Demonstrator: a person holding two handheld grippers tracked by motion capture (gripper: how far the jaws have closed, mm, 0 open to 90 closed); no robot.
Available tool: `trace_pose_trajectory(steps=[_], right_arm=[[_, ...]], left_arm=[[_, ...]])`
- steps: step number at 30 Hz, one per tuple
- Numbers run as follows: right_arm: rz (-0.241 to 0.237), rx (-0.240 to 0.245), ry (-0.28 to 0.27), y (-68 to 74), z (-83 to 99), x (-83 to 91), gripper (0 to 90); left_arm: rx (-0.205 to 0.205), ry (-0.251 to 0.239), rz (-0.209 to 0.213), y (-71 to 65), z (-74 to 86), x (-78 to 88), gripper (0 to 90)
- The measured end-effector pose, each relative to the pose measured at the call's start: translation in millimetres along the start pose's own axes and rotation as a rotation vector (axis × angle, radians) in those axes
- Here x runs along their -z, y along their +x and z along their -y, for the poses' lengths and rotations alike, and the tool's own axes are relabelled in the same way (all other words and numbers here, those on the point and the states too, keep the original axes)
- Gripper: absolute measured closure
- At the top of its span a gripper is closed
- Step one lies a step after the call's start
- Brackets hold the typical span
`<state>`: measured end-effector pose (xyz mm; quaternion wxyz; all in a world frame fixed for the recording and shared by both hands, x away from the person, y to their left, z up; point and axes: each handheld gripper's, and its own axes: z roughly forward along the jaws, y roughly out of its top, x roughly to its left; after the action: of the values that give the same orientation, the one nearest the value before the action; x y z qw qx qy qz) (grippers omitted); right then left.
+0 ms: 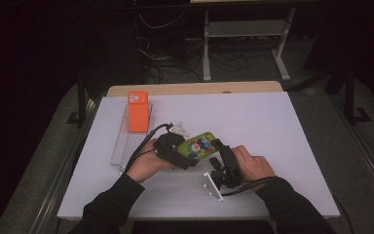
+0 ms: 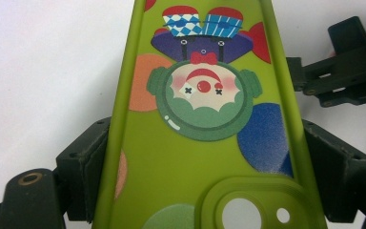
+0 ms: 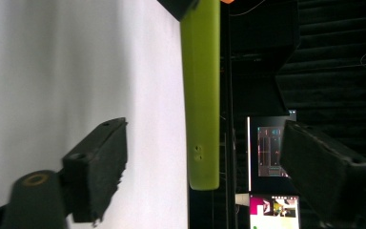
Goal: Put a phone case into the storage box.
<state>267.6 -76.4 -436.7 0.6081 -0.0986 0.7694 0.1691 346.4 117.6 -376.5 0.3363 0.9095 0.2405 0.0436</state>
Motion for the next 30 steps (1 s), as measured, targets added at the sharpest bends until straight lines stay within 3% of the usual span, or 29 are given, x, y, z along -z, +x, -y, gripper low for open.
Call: trace_pose_trajectory(steps=[11, 17, 30], right_arm=[[0.003, 0.032, -0.005, 4.1, -7.1, -11.3, 40.6], [0.022, 0.022, -0.017, 4.3, -8.0, -12.1, 52.5], [-0.005, 0.035, -0.012, 3.1, -10.1, -8.6, 74.5]], left_arm=[[-0.005, 0.001, 0.001, 0.1, -0.1, -0.3, 15.6], [0.009, -0.004, -0.003, -0.9, -0.1, -2.2, 15.7], [0.01, -0.004, 0.004, -1.3, -0.4, -2.9, 15.6]])
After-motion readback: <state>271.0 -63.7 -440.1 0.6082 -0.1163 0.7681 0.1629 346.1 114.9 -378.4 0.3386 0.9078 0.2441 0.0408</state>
